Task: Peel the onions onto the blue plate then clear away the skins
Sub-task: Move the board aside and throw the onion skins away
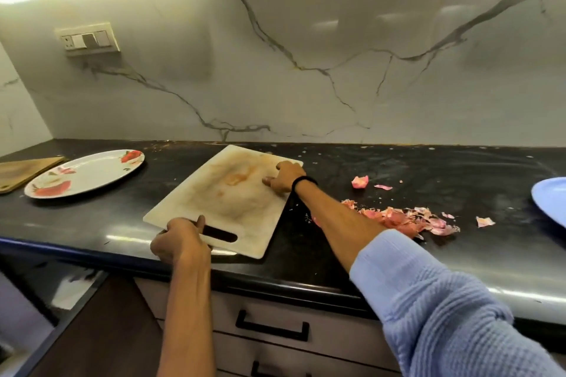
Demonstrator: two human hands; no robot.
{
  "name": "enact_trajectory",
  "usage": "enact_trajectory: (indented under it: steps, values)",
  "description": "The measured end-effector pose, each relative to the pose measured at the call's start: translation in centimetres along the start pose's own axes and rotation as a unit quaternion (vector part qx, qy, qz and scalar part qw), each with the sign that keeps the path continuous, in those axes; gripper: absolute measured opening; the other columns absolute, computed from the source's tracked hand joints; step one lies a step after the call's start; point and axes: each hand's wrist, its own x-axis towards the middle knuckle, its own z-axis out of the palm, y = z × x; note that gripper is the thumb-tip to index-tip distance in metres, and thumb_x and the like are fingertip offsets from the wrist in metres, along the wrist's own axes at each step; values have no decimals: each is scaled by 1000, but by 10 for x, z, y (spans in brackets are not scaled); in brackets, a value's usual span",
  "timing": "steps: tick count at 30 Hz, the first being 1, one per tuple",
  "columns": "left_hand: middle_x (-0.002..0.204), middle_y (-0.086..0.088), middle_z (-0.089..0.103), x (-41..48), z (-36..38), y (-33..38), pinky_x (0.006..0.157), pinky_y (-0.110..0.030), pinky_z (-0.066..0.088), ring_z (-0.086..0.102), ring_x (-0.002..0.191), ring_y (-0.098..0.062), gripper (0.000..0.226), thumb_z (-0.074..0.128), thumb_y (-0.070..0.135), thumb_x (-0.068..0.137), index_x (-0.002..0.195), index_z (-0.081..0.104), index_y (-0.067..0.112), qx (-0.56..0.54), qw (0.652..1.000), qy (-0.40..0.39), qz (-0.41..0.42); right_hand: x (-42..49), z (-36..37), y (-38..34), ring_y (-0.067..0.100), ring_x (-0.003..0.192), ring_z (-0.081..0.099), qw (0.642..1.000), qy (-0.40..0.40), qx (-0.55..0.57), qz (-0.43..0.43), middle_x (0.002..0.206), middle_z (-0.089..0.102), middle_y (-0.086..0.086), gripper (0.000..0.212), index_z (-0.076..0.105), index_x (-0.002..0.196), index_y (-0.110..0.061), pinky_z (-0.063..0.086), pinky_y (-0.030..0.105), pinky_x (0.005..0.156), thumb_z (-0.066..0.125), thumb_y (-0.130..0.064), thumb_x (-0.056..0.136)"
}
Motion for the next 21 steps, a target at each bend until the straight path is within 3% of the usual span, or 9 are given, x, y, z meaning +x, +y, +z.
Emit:
enact_trajectory:
  steps: [5, 8, 11, 13, 15, 18, 21]
  values:
    - [101, -15, 64, 1, -12, 3, 74, -36, 62, 69, 78, -21, 16, 48, -8, 89, 99, 56, 2, 16, 997, -70, -7, -2, 28, -10, 37, 124, 51, 1000, 3, -9, 20, 137, 52, 19, 50, 58, 125, -10, 40, 50, 108, 52, -51, 97]
    - [96, -14, 66, 18, -30, 3, 76, -40, 60, 70, 83, -25, 15, 59, -2, 87, 100, 55, 5, 155, 981, -115, 33, -6, 29, -10, 36, 128, 48, 999, 5, -22, 29, 140, 49, 16, 51, 57, 128, -13, 32, 53, 112, 47, -53, 98]
    - [109, -22, 65, 26, -39, 6, 91, -49, 55, 63, 103, -38, 40, 73, 18, 81, 112, 60, -3, 404, 898, -69, 160, -6, 29, -7, 37, 131, 45, 999, -10, -40, 29, 143, 46, 16, 54, 56, 132, -15, 27, 56, 114, 41, -55, 100]
    - [114, -31, 62, 18, -36, 12, 95, -51, 49, 57, 110, -46, 50, 75, 23, 83, 115, 57, -11, 483, 846, -32, 225, -7, 26, -4, 37, 130, 45, 999, -23, -44, 22, 142, 47, 16, 55, 56, 131, -14, 28, 57, 113, 39, -56, 100]
    - [111, -35, 61, 10, -29, 20, 89, -53, 47, 58, 108, -50, 48, 75, 22, 86, 111, 59, -14, 515, 813, -8, 272, -12, 17, 0, 37, 129, 47, 999, -27, -32, 14, 141, 51, 17, 55, 56, 131, -11, 31, 56, 113, 42, -54, 100]
    - [106, -36, 61, 10, -23, 28, 87, -52, 49, 58, 104, -49, 44, 77, 21, 84, 106, 61, -13, 537, 788, -4, 301, -24, -12, 12, 37, 127, 51, 1000, 9, -9, -12, 136, 57, 18, 53, 58, 130, -6, 40, 50, 108, 44, -49, 102]
    - [103, -31, 65, 4, -17, 31, 86, -49, 46, 58, 103, -44, 42, 75, 25, 86, 106, 65, -10, 533, 786, -40, 313, -37, -54, 43, 35, 112, 59, 997, 69, 1, -41, 118, 65, 18, 45, 64, 111, -6, 48, 42, 94, 40, -44, 104]
